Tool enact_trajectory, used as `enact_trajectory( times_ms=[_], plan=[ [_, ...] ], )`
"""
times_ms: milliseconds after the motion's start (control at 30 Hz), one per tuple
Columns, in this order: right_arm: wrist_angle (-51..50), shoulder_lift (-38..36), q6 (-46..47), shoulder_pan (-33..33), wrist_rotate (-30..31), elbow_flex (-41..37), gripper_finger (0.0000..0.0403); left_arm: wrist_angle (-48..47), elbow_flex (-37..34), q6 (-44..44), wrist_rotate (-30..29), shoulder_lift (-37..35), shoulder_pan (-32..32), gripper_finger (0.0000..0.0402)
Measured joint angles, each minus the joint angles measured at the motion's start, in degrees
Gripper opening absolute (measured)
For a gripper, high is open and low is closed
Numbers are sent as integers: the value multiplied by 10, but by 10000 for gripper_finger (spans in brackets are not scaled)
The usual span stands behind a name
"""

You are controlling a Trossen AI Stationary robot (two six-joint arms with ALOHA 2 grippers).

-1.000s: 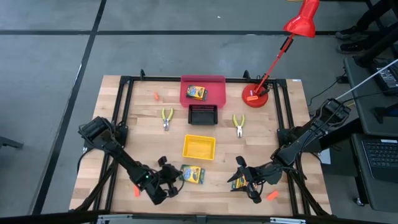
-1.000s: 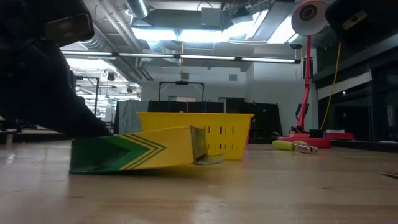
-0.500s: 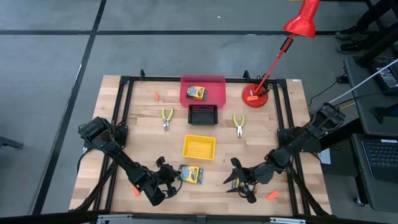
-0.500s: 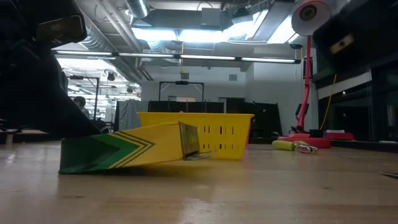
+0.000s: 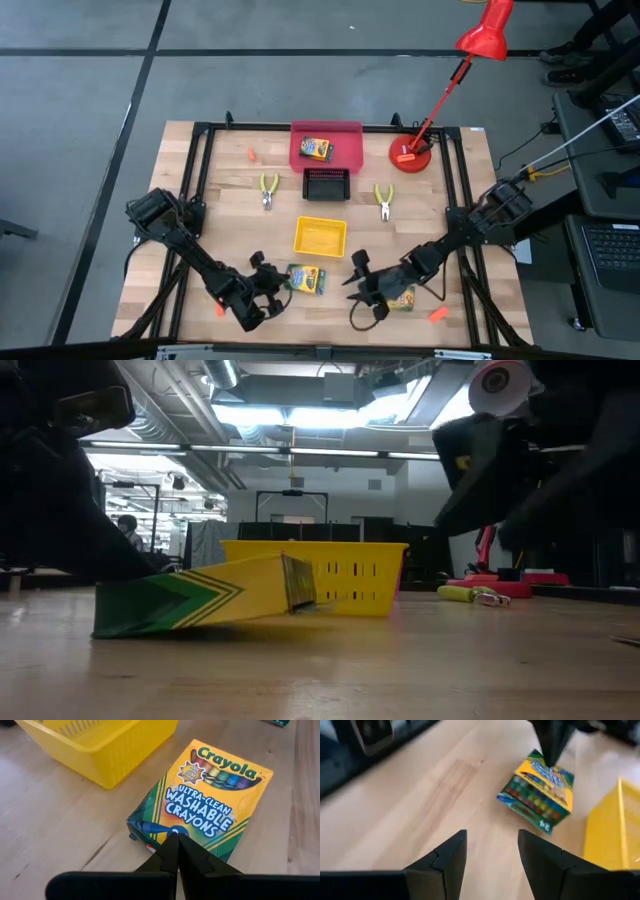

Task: Pick & Place School Supplies
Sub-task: Put the yellow crayon box into the red bin

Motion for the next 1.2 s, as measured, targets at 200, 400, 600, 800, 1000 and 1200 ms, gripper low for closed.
enact_trajectory(
  times_ms=[200,400,600,800,1000,1200],
  plan=[
    [-16,37,-133,4,67,35,181,-1,-1,-12,-14,1,-9,2],
    [-13,75,-197,-2,97,64,181,2,-1,-22,-15,1,-9,2],
    [-13,103,-223,-8,97,83,181,-2,-1,-26,-18,1,-9,2],
    [-10,106,-243,-15,103,98,181,-8,-1,-43,-25,8,-8,2],
    [-10,106,-249,-21,92,99,181,-8,0,-76,-44,25,-14,2],
    [-9,106,-242,-21,78,99,181,-13,0,-87,-52,26,-23,2]
  ],
)
